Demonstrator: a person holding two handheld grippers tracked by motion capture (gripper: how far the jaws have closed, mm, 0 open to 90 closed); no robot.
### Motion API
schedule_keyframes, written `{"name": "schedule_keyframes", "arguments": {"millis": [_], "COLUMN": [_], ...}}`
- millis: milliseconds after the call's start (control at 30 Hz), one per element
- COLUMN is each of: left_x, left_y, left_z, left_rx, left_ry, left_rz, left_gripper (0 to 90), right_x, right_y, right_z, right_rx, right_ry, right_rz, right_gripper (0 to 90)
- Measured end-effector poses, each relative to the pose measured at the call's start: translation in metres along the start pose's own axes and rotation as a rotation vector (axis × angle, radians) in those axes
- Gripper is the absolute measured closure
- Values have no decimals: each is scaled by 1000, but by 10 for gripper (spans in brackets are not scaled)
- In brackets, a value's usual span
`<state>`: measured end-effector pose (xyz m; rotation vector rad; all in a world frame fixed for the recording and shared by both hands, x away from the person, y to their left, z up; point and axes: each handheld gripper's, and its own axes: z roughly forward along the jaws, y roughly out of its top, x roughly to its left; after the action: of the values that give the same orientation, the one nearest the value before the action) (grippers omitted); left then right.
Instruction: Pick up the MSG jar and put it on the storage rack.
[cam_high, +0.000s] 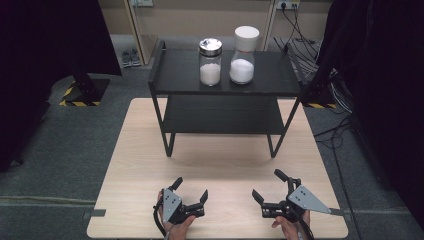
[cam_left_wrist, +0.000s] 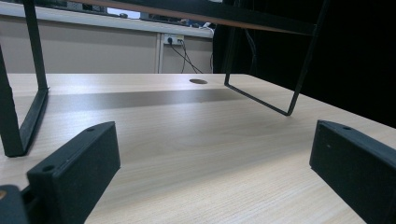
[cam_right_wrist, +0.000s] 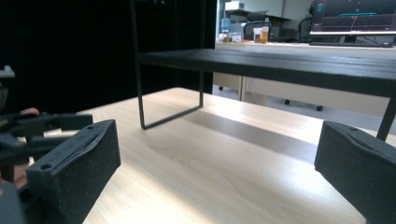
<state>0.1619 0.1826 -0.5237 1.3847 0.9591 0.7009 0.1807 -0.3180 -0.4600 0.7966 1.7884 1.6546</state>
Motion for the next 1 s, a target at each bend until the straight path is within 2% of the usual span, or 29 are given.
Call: {"name": "schedule_keyframes", "arguments": {"millis": [267,400,1000], "left_x": [1,1,1], "left_y": [0,0,-1], "left_z": [0,0,0], "left_rx": [-2,0,-4], "left_ry": [-1,-4,-6], "left_rz": [-4,-3,-1], "left_gripper": [10,9,9], "right_x": [-1,-6,-7], "right_y": [-14,-21,-23], "right_z": [-4,-6,-10], "right_rx": [-5,-21,-27], "right_ry": [-7,-4,-21], "right_rz": [-7,28,40], "right_gripper": [4,4,4]}}
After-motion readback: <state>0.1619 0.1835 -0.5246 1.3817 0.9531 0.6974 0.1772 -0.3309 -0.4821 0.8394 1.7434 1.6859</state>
